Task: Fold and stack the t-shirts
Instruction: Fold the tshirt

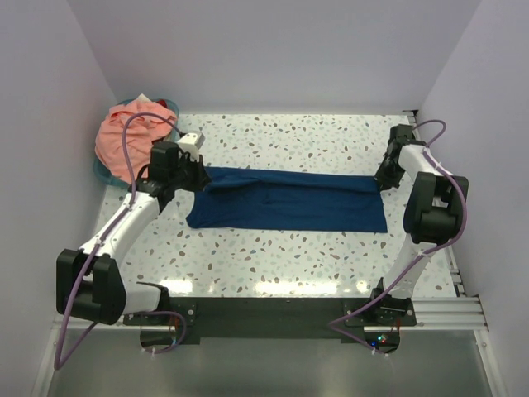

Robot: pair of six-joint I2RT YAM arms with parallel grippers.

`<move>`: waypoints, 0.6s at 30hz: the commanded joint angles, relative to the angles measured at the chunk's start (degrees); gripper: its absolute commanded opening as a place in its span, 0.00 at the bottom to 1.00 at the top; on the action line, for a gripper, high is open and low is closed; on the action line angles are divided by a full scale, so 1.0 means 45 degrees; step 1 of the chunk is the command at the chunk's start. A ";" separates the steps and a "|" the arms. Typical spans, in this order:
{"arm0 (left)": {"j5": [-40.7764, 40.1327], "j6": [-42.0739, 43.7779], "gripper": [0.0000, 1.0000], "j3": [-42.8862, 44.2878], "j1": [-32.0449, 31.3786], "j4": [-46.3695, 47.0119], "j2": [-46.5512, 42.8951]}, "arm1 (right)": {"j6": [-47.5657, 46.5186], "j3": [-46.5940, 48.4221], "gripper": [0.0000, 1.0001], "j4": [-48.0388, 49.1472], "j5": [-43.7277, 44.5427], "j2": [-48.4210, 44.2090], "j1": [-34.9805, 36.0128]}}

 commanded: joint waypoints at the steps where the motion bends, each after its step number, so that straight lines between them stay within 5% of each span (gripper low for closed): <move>1: 0.0085 -0.0315 0.00 -0.0252 -0.0122 -0.0059 -0.0602 | -0.0262 -0.0102 0.00 -0.0084 0.0505 -0.0791 -0.0076; 18: 0.1683 -0.0706 0.03 -0.1112 -0.0689 -0.0976 -0.0897 | -0.0165 0.0288 0.00 -0.0513 0.0994 -0.0381 -0.0057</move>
